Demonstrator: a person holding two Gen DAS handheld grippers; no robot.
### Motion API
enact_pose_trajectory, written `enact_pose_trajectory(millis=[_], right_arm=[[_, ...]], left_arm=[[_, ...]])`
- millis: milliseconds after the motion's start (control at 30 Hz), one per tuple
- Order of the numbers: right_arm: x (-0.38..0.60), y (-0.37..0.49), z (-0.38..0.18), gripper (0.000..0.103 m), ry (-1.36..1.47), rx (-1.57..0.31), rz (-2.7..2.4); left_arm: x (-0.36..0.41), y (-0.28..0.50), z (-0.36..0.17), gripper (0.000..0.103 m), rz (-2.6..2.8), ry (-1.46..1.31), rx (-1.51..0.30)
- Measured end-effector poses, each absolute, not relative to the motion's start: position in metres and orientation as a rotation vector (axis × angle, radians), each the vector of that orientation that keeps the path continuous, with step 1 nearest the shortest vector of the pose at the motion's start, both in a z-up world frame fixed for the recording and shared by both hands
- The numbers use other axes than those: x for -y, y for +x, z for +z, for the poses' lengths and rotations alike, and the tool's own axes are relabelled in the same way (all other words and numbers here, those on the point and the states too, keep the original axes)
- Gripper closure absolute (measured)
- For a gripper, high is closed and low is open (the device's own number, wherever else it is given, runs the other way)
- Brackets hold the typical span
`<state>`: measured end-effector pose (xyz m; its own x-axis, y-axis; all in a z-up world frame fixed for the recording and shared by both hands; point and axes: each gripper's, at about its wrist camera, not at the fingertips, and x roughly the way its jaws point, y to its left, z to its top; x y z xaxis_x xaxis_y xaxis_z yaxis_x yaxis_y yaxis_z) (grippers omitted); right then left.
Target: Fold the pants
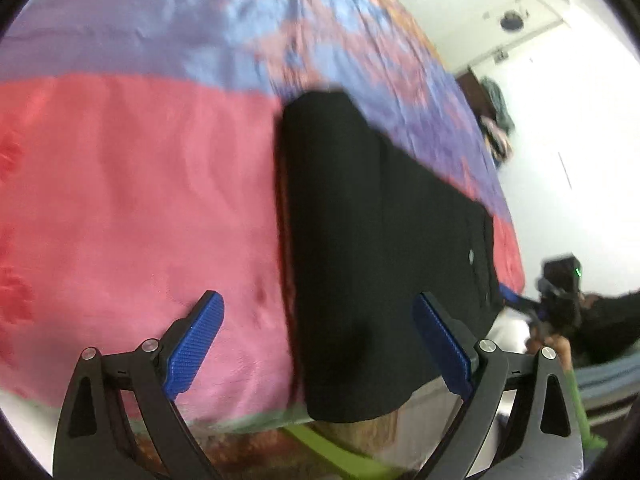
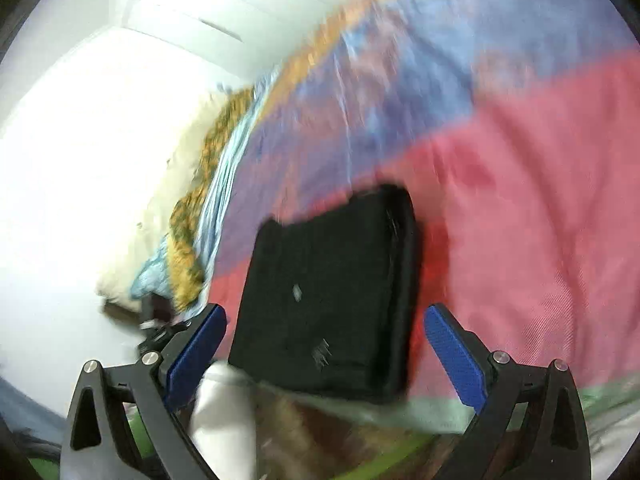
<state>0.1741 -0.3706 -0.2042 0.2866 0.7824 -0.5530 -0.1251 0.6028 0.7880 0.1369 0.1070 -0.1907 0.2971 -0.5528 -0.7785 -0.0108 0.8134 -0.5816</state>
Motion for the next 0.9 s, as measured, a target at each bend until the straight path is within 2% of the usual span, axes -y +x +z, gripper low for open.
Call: enact_pose_trajectory(millis=[100, 200, 333, 367, 433, 467, 500, 600, 667, 900], right_arm=[[0.354, 0.184, -0.231, 0.007, 0.682, -1.230, 0.707], [0.340, 0.197, -0.238, 0.007, 0.719, -1.240, 0.777], [0.312, 0.212, -0.248, 0.006, 0.583, -1.318, 0.774], [0.306, 0.213, -0.248, 0.007, 0.594, -1.322, 0.803], [0.296, 0.212, -0.242, 0.015, 0.575, -1.324, 0.849], [0.290, 0.211, -0.238, 0.035, 0.505, -1.323, 0.844], [0.286, 0.212, -0.238, 0.050, 0.460, -1.318, 0.836], [0.288, 0.210, -0.226, 0.061, 0.450, -1.274, 0.843], [0.283, 0.209, -0.208, 0.064, 0.430, -1.222, 0.862], [0.256, 0.248, -0.141, 0.065, 0.336, -1.063, 0.892]], left_arm=[[-0.084, 0.139, -0.205, 0.007, -0.438, -0.525, -1.251], [-0.067, 0.150, -0.211, 0.005, -0.471, -0.558, -1.252], [-0.049, 0.160, -0.214, 0.007, -0.472, -0.571, -1.280], [-0.043, 0.159, -0.210, 0.011, -0.449, -0.516, -1.286], [-0.036, 0.158, -0.202, 0.049, -0.393, -0.384, -1.287], [-0.038, 0.156, -0.197, 0.057, -0.386, -0.370, -1.279], [-0.045, 0.153, -0.191, 0.067, -0.401, -0.407, -1.263], [-0.061, 0.150, -0.169, 0.071, -0.424, -0.456, -1.201], [-0.063, 0.151, -0.148, 0.072, -0.436, -0.435, -1.147], [-0.088, 0.207, -0.089, 0.072, -0.429, -0.401, -1.009]])
